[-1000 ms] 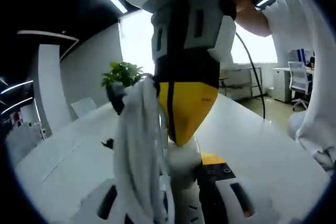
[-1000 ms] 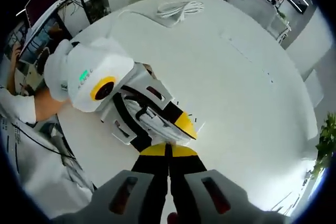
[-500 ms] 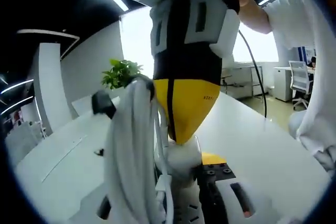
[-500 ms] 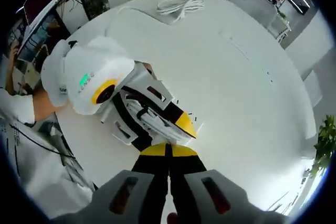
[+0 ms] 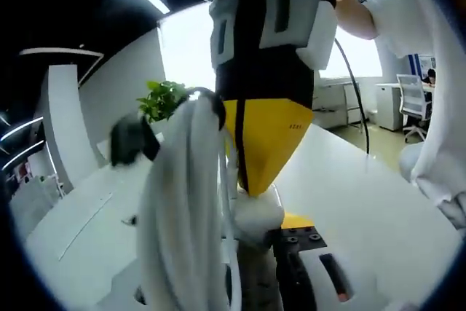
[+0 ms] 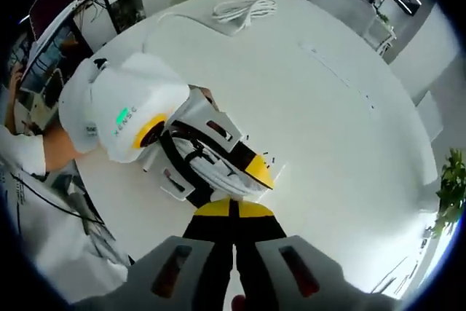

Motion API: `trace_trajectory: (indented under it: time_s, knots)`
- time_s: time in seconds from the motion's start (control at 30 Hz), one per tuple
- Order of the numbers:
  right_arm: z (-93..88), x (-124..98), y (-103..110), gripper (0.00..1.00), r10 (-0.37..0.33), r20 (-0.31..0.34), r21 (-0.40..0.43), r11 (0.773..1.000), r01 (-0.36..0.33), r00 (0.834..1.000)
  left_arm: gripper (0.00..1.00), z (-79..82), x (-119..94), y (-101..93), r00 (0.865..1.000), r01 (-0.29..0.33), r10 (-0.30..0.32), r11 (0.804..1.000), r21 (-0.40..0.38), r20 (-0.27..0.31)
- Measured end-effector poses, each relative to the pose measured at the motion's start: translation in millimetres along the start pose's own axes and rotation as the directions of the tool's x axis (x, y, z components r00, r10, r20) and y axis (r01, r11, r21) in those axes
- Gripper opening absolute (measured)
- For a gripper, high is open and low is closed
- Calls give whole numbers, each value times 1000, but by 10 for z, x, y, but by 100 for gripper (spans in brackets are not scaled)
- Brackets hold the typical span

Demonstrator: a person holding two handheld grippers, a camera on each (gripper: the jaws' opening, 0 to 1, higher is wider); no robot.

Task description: Straighten the power strip on the desk, plug the charger into it

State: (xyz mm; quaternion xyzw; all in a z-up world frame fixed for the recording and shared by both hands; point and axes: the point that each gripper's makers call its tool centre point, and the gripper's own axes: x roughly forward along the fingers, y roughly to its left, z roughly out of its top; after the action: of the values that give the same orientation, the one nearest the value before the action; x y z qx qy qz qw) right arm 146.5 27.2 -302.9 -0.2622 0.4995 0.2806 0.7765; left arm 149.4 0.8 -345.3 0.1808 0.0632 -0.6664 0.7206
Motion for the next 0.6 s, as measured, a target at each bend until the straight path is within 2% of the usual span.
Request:
trace_trajectory:
  time_s: [0.13, 0.27, 0.37, 0.47, 0.6]
  knots:
    - [9, 21, -19, 0, -19, -24, -18, 1000, 19, 1000, 33, -8, 2, 19, 1000, -12, 12, 1000, -6, -8]
    - [3, 11, -26, 0, -36, -14, -23, 999, 35, 999, 33, -2, -1, 22, 1000, -13, 13, 1000, 6, -7]
    - [16, 8, -34, 0, -18, -19, -12, 1000, 18, 1000, 33, 4, 1, 35, 1000, -15, 15, 1000, 2, -5]
    - [42, 15, -65, 0, 6, -56, 4, 1000, -6, 998, 33, 12, 2, 69, 1000, -25, 25, 999, -28, -1]
    - [77, 23, -102, 0, 1, -67, -4, 1000, -1, 998, 33, 26, -4, 126, 999, -44, 45, 997, -61, 5]
